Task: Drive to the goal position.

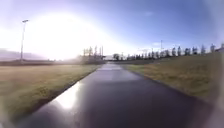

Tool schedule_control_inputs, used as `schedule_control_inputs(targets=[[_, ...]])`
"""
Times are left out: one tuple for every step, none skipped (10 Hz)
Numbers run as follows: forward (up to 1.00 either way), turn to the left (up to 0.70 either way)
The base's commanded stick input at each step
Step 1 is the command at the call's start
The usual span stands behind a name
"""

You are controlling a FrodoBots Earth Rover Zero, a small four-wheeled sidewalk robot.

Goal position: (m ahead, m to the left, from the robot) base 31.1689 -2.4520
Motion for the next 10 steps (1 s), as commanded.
schedule_control_inputs(targets=[[1.00, 0.00], [1.00, 0.00], [1.00, 0.00], [1.00, 0.00], [1.00, -0.06], [1.00, -0.14], [1.00, -0.20], [1.00, -0.14], [1.00, 0.00], [1.00, 0.00]])
